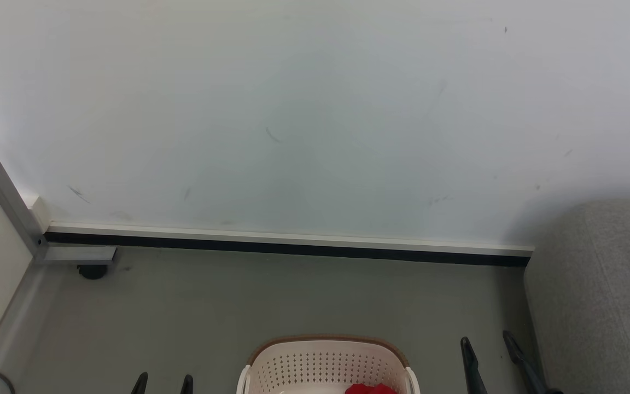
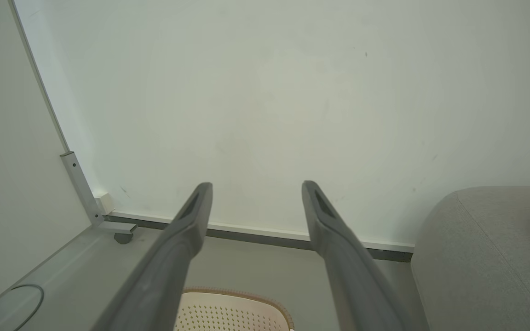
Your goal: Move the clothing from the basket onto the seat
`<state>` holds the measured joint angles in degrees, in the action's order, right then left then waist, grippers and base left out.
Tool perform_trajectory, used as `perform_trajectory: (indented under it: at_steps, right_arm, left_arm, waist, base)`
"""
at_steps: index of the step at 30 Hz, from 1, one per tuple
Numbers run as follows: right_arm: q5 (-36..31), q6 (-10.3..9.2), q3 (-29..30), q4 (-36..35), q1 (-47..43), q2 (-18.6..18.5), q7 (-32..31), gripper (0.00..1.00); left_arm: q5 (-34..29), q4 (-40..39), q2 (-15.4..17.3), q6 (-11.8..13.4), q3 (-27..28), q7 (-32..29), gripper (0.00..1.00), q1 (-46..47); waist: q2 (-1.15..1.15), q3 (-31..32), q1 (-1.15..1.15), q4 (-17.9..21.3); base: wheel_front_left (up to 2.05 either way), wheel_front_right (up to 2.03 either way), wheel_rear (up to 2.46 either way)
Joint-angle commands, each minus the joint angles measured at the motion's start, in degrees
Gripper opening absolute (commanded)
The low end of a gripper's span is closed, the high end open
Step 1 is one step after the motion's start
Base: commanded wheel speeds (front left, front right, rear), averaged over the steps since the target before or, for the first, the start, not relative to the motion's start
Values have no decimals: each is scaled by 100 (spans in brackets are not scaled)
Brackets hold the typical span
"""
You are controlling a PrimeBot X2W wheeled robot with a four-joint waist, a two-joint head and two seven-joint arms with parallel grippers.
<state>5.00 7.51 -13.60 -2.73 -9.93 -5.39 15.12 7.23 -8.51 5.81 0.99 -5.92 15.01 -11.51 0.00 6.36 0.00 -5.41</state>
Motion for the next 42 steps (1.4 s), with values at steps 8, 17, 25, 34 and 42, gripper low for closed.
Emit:
perform_trajectory:
  at_steps: [8, 17, 25, 34, 42]
  right_arm:
    - [-11, -4, 9, 22, 21, -1, 6, 100]
    - [35, -4, 20, 12, 23, -9, 6, 100]
    - [19, -4, 70, -75, 120, -33, 6, 100]
    - [131, -4, 30, -317, 729, 5, 6, 100]
    - [143, -4, -148, -554, 1685, 116, 5, 100]
  left_arm:
    - [-185, 47, -162, -240, 206, 21, 100, -111]
    - [-252, 35, -245, -354, 296, 21, 100, -126]
    - [-228, 222, -272, -535, 233, 21, 100, 35]
    - [-256, 1210, -103, -784, -151, 20, 100, 692]
    - [-179, 2044, 274, -839, -651, 20, 100, 1938]
  waist:
    - [0, -5, 0, 3]
    - [0, -34, 0, 40]
    - [0, -248, 0, 89]
    - [0, -1084, 0, 447]
    - [0, -2220, 0, 809]
  base:
    - [0, 0, 0]
    - [0, 0, 0]
    - [0, 0, 0]
    - [0, 0, 0]
    - [0, 0, 0]
